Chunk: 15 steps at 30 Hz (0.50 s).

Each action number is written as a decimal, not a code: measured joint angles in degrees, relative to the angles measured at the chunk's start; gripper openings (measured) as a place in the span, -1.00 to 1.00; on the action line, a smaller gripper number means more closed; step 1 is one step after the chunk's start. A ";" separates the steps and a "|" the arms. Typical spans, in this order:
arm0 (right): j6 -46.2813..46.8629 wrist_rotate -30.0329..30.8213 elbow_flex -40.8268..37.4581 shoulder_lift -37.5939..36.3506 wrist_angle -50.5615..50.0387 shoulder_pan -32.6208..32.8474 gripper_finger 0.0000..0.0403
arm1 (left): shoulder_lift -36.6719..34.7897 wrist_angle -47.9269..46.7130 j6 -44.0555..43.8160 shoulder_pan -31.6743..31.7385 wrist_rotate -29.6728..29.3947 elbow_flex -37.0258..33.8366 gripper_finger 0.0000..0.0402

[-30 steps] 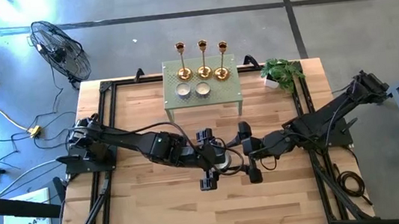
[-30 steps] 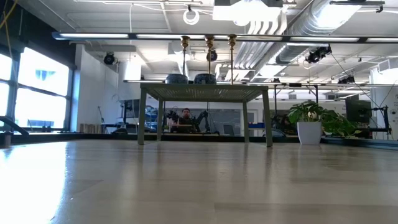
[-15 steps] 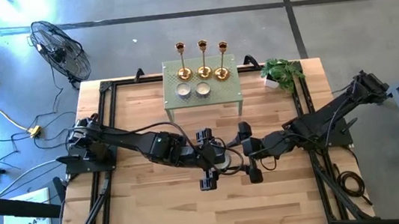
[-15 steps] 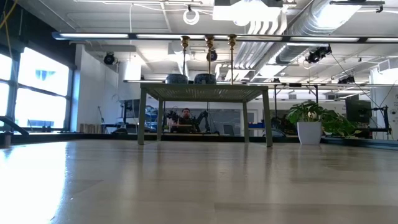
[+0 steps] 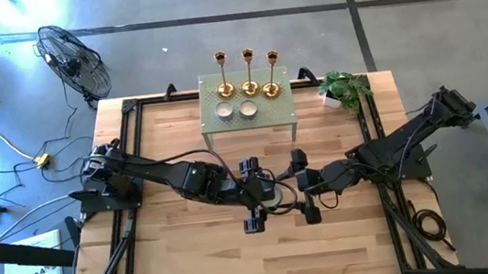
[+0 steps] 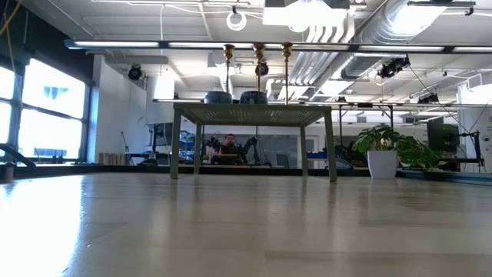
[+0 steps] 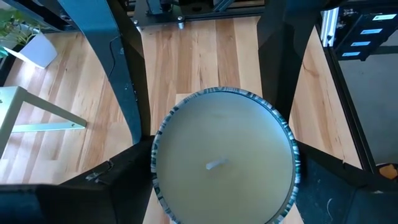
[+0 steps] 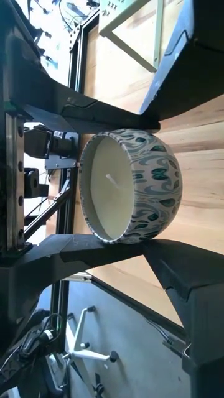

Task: Pick & Place candle stick holders
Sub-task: Put the blue scented candle on the shelf

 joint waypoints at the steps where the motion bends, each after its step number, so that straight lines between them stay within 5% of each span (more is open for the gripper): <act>1: -0.07 0.02 0.00 0.00 0.04 0.00 0.52 | 0.00 -0.01 0.03 0.00 -0.15 0.00 0.49; 15: -4.63 4.74 0.73 -3.76 -0.45 3.40 0.52 | -0.28 1.82 1.10 -0.04 -1.29 0.42 0.49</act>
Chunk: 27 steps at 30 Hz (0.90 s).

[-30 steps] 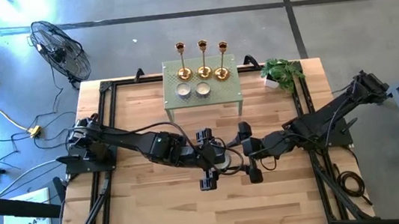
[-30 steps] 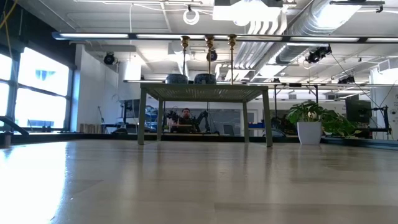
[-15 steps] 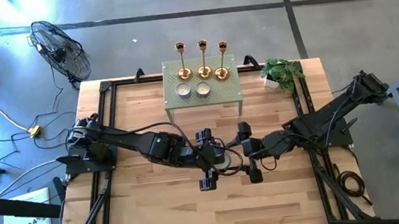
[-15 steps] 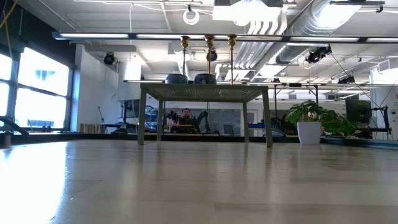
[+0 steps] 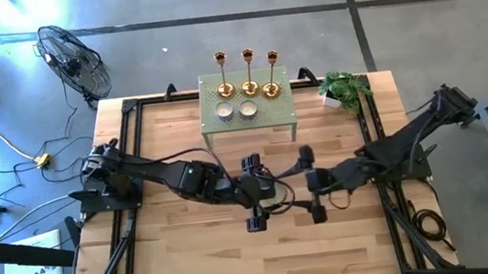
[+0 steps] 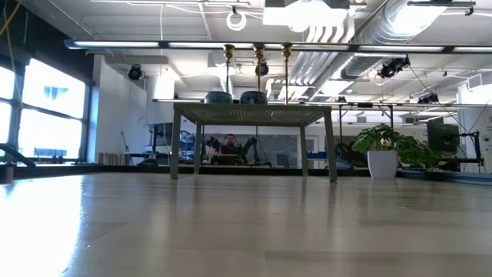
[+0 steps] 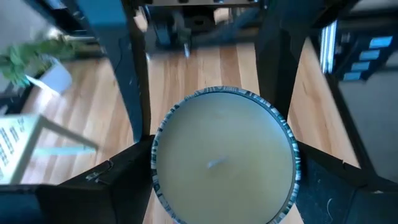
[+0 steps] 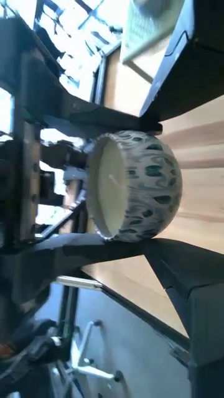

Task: Pick & Place candle stick holders
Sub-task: Put the blue scented candle on the shelf

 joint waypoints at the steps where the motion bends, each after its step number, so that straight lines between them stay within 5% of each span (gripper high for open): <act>1: 0.36 1.30 0.21 -0.99 -0.60 0.66 0.52 | -0.02 0.77 -0.03 0.02 -0.03 0.03 0.49; 12: -2.04 7.69 0.42 -7.10 -2.22 5.12 0.52 | 0.25 0.59 1.96 0.02 0.63 0.24 0.49; 18: -16.90 9.93 0.40 -6.47 -6.19 10.77 0.52 | -0.36 2.55 0.40 0.04 8.03 0.18 0.49; 27: -42.87 27.74 0.47 -2.23 3.21 16.95 0.52 | -0.85 4.96 -1.08 0.09 15.58 0.18 0.49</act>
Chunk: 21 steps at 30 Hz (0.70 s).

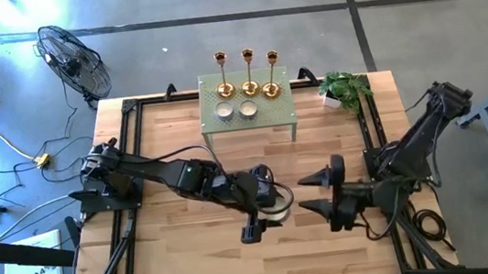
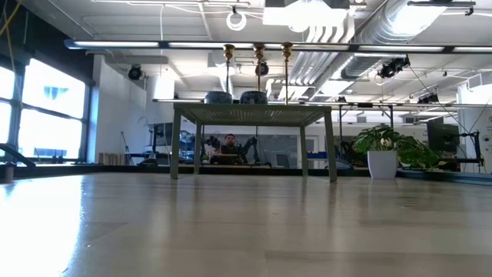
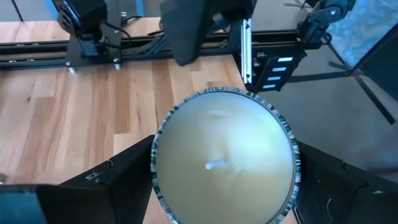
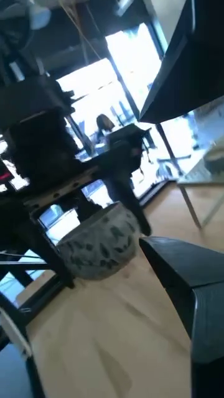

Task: Pick & Place candle stick holders
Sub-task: Put the blue scented candle on the shelf

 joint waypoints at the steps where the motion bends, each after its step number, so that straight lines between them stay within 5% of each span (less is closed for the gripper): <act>1: -2.00 0.20 0.00 0.66 1.54 0.07 0.52 | 0.00 -0.06 0.02 0.00 0.00 0.00 0.49; 7: -8.98 0.52 0.51 3.74 5.42 0.49 0.52 | 0.00 -0.11 0.02 0.03 -0.44 0.00 0.49; 21: -5.76 -5.24 1.25 4.22 0.92 -0.84 0.52 | 0.00 -0.66 -1.07 3.48 2.84 0.47 0.49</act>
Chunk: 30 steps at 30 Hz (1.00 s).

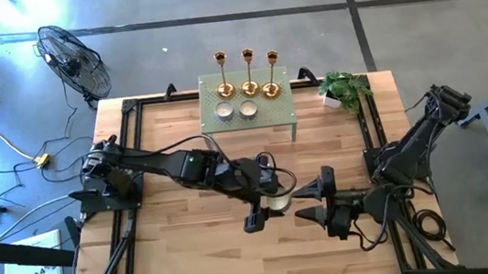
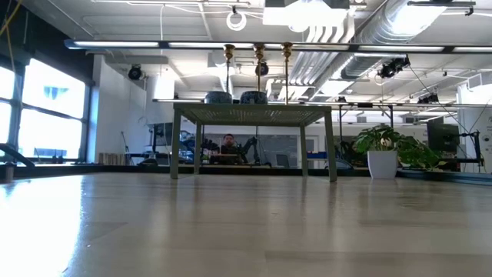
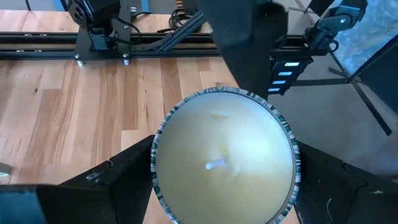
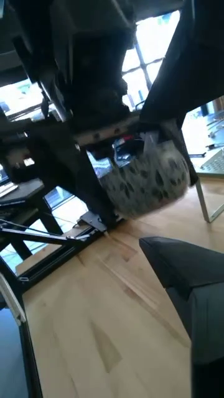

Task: Pick & Place candle stick holders
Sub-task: Put the blue scented candle on the shelf

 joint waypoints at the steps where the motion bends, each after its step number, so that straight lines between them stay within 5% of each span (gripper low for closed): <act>1: 0.00 -0.44 0.00 0.00 -0.08 -0.35 0.52 | 0.00 -0.13 -0.01 0.00 0.46 0.36 0.49; 9: 0.71 -0.24 0.00 1.33 -0.09 -3.42 0.52 | 0.00 -0.58 -0.46 1.18 2.37 2.40 0.49; 14: -6.93 0.69 0.09 3.37 2.15 -3.60 0.52 | 0.04 -0.97 -0.59 1.39 3.16 2.56 0.49; 19: -12.29 8.31 0.04 5.73 7.13 -2.17 0.52 | 0.07 -1.78 -0.48 1.53 2.88 2.77 0.49; 30: -19.03 14.07 0.02 9.79 12.14 -0.62 0.52 | 0.07 -3.02 -2.03 3.31 5.60 2.74 0.49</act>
